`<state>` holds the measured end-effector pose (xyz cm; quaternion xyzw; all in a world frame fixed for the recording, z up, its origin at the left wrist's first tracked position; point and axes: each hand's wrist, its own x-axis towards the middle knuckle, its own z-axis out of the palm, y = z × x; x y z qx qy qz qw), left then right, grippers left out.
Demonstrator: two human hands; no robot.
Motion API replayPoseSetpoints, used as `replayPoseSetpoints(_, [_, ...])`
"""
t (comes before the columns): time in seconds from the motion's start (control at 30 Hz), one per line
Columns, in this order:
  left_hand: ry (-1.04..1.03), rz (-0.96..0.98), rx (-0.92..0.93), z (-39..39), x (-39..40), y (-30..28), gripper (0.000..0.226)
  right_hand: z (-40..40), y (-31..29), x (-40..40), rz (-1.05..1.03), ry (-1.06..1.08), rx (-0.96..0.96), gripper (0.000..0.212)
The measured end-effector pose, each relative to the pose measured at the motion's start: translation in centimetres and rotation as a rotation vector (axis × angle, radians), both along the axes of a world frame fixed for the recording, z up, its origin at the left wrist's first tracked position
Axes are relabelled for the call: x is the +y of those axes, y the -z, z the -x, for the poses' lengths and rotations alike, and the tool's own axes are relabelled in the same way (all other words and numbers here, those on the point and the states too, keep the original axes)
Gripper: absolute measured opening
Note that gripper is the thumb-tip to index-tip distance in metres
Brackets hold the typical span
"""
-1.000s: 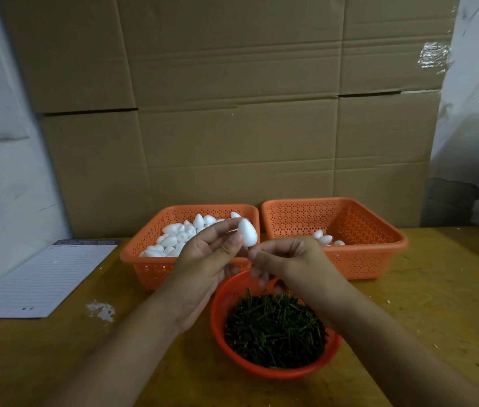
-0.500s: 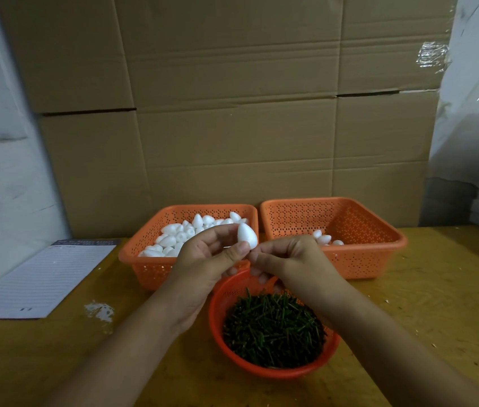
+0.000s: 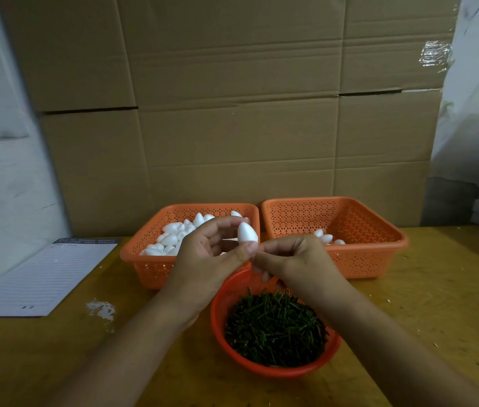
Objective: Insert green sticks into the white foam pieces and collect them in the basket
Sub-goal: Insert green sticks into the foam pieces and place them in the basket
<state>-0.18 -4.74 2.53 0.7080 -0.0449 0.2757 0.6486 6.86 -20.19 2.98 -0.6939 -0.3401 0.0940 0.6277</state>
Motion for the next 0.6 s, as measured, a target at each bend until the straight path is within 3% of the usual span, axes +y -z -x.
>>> replayPoseSetpoints(0.33, [-0.001, -0.143, -0.041, 0.25, -0.18, -0.29, 0.03, -0.11, 0.02, -0.09, 0.024, -0.002, -0.043, 0.018])
replayPoseSetpoints(0.6, [0.028, 0.045, 0.044, 0.35, -0.27, -0.55, 0.034, 0.06, -0.06, -0.33, 0.003, -0.123, 0.008, 0.019])
